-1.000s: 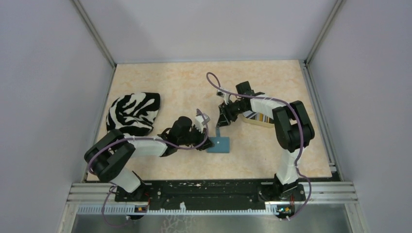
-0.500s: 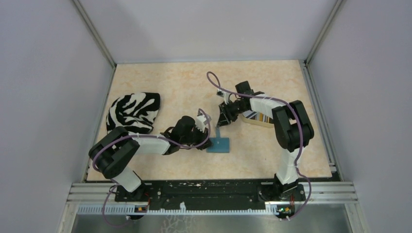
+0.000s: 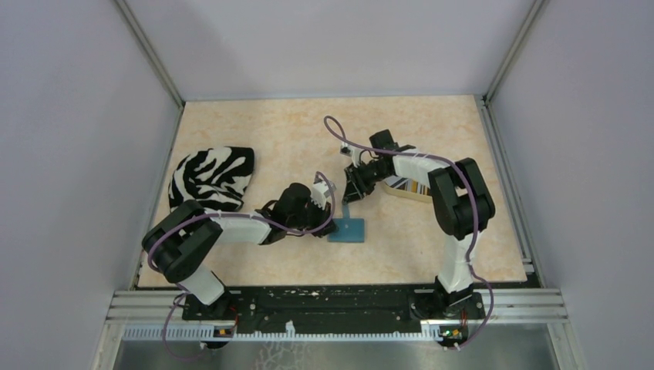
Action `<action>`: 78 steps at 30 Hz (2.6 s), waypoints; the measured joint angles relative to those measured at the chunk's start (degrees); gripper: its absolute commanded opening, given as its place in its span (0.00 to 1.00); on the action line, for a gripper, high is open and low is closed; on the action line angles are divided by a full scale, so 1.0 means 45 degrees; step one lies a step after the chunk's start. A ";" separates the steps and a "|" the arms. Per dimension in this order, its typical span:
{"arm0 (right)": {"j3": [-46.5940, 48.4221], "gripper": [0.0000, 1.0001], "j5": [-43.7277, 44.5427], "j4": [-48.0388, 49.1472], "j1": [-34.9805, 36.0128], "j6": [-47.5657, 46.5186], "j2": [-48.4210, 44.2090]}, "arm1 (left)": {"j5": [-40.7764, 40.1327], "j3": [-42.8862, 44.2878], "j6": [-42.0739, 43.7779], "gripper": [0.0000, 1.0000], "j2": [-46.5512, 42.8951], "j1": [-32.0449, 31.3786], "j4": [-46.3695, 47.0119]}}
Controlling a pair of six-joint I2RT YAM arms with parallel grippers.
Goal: Put the credit cards into the card holder
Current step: Close the card holder at the center of the board.
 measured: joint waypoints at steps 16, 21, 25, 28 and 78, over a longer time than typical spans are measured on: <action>0.0223 0.25 0.0053 -0.0092 0.0092 0.0005 0.0559 | 0.0010 0.0155 0.0005 0.11 0.0097 0.0000 -0.0155; 0.0267 0.23 0.0058 -0.0277 0.0141 -0.0010 0.0588 | 0.0005 0.0155 0.0005 0.11 0.0097 0.0000 -0.0165; 0.0389 0.23 0.0058 -0.0311 0.0141 -0.0073 0.0588 | 0.0010 0.0160 0.0010 0.10 0.0097 0.0000 -0.0165; 0.0389 0.23 0.0078 -0.0364 0.0141 -0.0097 0.0588 | 0.0005 0.0160 0.0010 0.10 0.0097 0.0000 -0.0170; 0.0408 0.17 0.0097 -0.0529 -0.0102 -0.0102 0.0588 | 0.0024 0.0209 0.0019 0.09 0.0151 0.0005 -0.0214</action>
